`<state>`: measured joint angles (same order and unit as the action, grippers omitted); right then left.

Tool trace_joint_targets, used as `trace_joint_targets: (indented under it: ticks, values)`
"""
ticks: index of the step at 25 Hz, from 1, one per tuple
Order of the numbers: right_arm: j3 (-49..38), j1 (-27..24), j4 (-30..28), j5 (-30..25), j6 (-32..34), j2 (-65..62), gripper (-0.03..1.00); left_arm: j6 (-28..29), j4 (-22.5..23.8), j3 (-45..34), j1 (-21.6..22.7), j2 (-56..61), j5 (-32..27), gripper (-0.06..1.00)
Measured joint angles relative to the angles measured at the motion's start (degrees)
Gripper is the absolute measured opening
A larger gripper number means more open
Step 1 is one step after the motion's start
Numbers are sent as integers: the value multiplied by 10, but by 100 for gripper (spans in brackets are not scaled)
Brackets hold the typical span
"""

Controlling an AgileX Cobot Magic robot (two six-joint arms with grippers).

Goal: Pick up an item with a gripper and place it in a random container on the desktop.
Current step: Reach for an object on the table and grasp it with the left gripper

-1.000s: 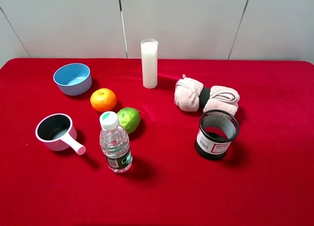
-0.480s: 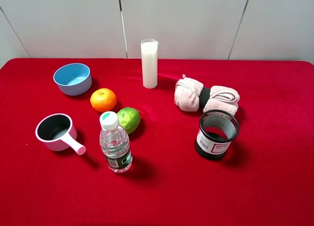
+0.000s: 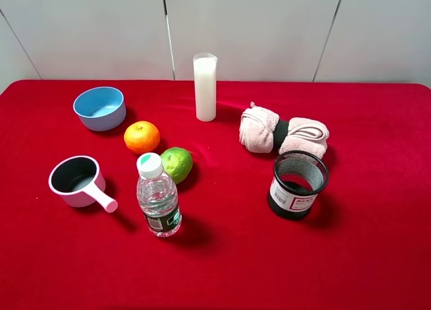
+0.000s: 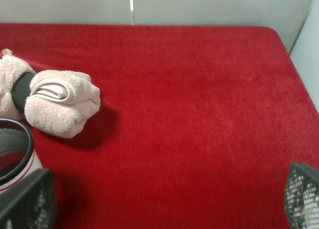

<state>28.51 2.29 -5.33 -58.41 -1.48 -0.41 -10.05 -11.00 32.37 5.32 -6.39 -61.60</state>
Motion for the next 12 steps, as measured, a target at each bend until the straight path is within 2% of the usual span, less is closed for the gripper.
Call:
trace_joint_targets:
  ticks: [12]
  values:
    - [0,0,0,0,0,0,69,-3,0,103,0,-205,0,96]
